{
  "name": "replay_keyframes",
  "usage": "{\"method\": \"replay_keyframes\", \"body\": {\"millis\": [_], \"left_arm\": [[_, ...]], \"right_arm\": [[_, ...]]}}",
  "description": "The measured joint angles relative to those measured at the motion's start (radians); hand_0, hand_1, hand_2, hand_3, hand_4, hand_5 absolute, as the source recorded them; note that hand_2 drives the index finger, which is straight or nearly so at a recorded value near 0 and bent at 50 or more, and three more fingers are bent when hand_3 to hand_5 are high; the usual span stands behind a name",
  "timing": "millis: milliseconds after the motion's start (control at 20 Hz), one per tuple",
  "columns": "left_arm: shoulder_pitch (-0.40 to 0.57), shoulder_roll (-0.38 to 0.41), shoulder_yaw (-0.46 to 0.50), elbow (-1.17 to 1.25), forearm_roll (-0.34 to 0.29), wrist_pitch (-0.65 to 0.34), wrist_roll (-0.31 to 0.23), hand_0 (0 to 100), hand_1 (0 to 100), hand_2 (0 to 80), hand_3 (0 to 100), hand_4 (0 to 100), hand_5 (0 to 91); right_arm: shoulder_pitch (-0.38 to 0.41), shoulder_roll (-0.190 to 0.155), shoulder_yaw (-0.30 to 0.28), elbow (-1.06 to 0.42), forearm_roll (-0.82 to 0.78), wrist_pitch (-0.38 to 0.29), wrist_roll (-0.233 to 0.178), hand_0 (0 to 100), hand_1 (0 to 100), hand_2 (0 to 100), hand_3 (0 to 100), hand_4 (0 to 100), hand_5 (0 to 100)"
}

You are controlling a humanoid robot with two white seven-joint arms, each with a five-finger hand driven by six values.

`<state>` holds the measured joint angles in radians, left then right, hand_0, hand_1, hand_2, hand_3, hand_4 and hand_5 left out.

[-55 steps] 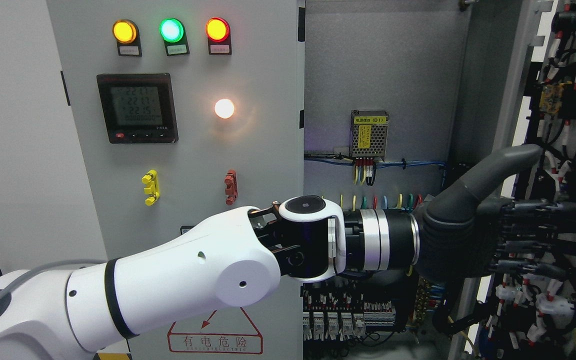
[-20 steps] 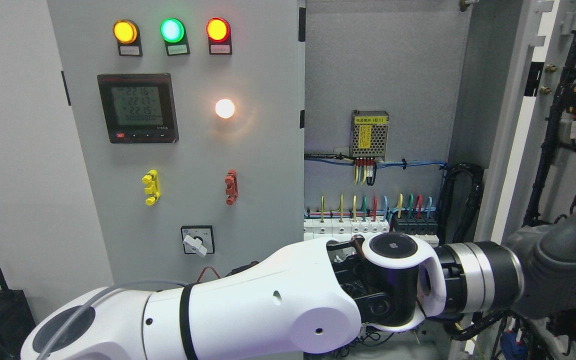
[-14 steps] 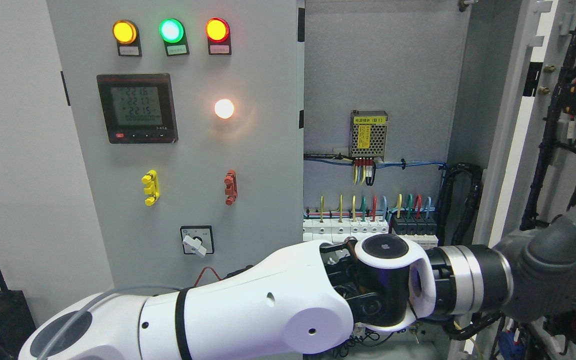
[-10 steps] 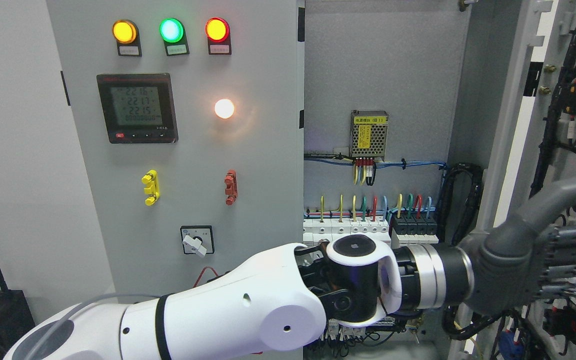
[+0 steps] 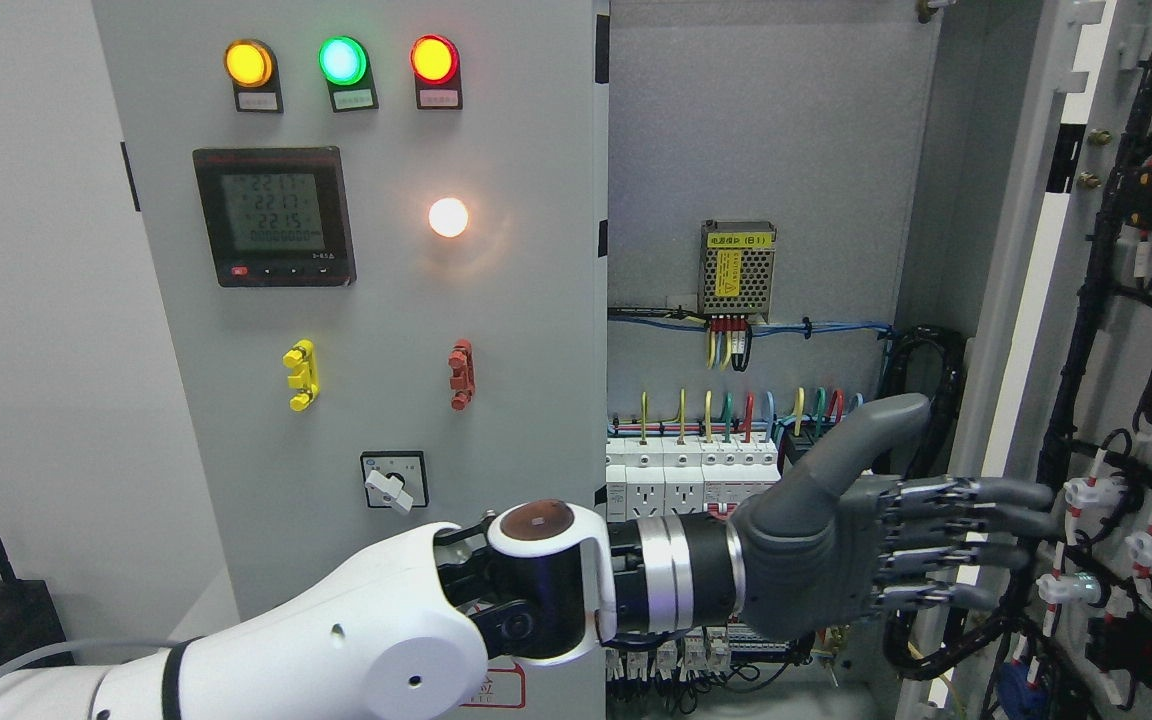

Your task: Open door with both hands

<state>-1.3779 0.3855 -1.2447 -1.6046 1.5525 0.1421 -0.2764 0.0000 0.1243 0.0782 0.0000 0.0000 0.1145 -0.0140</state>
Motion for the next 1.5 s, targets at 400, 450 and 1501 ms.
{"method": "replay_keyframes", "body": {"millis": [400,450,1501], "left_arm": [[0.271,0.240,0.072,-0.125,-0.118,0.003,-0.019,0,0,0.0,0,0,0.0],[0.318,0.268,0.086,-0.136,-0.140,0.002,-0.022,0,0,0.0,0,0,0.0],[1.383,0.509,0.553,-0.228,-0.594,-0.060,-0.122,0,0,0.0,0,0,0.0]], "right_arm": [[0.000,0.000,0.000,0.000,0.000,-0.001,0.000,38,0,0,0,0,0],[0.000,0.000,0.000,0.000,0.000,-0.001,0.000,38,0,0,0,0,0],[0.000,0.000,0.000,0.000,0.000,-0.002,0.000,38,0,0,0,0,0]]}}
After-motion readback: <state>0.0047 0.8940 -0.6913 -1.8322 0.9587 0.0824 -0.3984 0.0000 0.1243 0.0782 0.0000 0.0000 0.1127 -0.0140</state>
